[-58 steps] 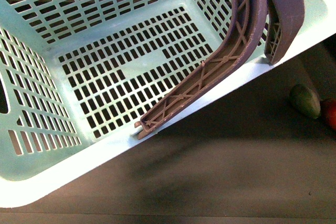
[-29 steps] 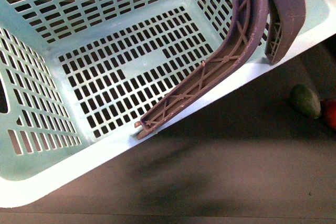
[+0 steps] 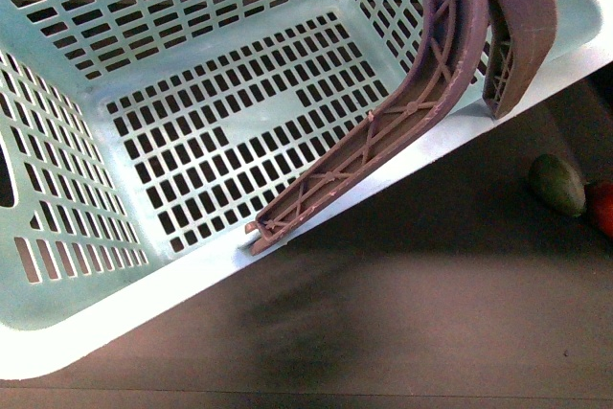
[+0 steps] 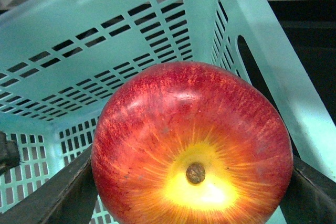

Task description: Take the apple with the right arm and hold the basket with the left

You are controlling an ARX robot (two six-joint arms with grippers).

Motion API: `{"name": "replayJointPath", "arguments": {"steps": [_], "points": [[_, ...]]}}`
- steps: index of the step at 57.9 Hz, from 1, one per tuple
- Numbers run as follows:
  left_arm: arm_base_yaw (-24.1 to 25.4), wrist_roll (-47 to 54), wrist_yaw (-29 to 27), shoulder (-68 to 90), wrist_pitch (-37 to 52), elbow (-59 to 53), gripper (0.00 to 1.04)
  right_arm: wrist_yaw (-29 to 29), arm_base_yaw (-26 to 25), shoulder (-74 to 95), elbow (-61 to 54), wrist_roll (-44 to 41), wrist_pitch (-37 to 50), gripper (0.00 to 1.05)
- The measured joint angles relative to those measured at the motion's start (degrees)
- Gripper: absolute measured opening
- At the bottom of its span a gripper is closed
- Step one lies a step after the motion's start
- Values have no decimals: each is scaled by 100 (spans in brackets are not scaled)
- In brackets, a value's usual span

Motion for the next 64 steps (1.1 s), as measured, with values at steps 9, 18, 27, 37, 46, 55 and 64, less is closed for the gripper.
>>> {"name": "replayJointPath", "arguments": {"steps": [9,18,27,37,46,55,64], "points": [[0,0,0,0,0,0,14,4,-46,35,0,107,0,96],[-11,-4,50,35,-4,-2,14,-4,-315,-404,-131,240,2,96],[7,0,-72,44,-4,-2,14,437,-916,-1307,-612,144,63,96],[13,28,-46,44,-2,-2,14,1001,-1565,-1941,-1001,-153,140,96],[-26,-39,55,44,-2,-2,14,616,-1670,-2122,-1805,-868,1609,75],[7,22,-72,44,0,0,14,417,-1912,-2785,-2857,-1163,2083,40],[4,2,-13,44,0,0,14,291,-2035,-3132,-3346,-1222,2164,17]]}}
